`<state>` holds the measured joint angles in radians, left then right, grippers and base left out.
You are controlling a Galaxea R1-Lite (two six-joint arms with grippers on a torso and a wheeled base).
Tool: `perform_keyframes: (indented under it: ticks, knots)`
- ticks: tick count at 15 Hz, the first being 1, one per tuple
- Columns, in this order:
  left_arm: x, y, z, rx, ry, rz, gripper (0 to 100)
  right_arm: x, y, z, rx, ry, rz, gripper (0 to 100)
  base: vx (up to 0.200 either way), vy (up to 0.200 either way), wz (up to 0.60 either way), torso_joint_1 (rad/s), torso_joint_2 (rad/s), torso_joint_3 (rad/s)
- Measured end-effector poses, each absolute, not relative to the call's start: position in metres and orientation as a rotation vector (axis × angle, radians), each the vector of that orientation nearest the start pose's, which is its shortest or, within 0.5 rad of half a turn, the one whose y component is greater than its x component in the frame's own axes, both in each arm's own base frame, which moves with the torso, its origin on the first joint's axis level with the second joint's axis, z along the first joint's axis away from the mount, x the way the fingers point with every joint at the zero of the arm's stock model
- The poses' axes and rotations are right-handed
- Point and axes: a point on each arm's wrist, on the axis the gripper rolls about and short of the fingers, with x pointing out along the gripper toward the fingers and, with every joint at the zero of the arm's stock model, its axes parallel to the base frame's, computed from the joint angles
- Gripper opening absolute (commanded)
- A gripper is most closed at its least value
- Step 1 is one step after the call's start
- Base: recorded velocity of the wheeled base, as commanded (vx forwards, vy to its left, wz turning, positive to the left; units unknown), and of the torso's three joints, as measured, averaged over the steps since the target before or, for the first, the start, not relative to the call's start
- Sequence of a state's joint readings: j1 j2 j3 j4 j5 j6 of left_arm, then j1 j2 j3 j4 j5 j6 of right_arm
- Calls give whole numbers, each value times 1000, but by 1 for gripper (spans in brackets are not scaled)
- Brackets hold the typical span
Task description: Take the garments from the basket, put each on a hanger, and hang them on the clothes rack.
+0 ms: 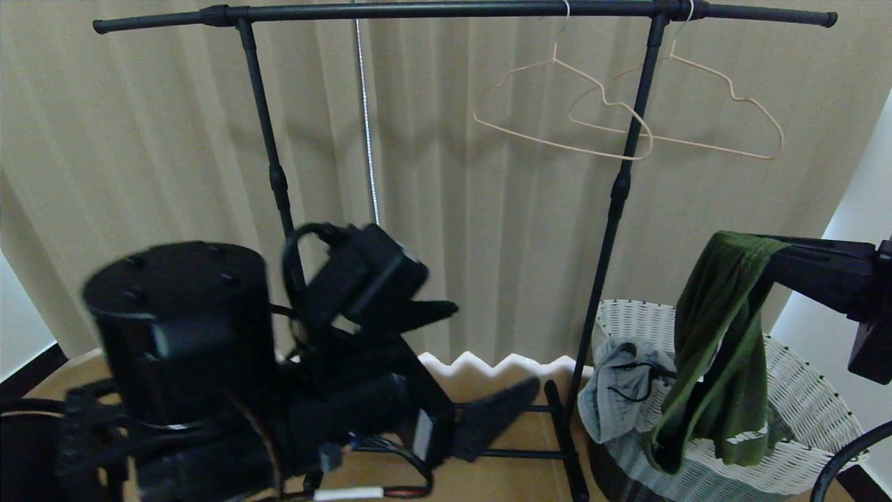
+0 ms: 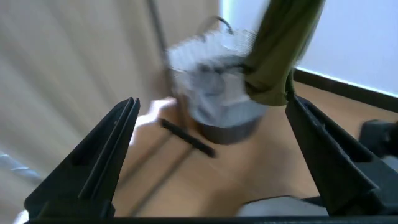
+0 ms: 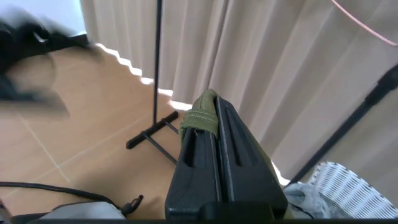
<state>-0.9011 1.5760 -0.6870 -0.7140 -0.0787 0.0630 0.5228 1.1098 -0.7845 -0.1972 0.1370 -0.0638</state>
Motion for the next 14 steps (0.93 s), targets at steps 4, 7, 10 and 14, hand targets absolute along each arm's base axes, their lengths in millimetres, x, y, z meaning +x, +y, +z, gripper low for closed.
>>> perform_keyframes:
  ticks: [4,7,10,14]
  knots:
    - [162,-278,168,121,183,-1090,100,131,80,272,-59,107,667,0,0,0,0,0,0,0]
    - [168,-318,165,99,155,-1130,100,127,79,273,-27,108,675,0,0,0,0,0,0,0]
    - [179,-343,153,90,162,-1118,100,123,77,275,-23,94,678,0,0,0,0,0,0,0]
    - [189,-359,140,62,191,-1063,100,119,75,276,-19,80,694,0,0,0,0,0,0,0]
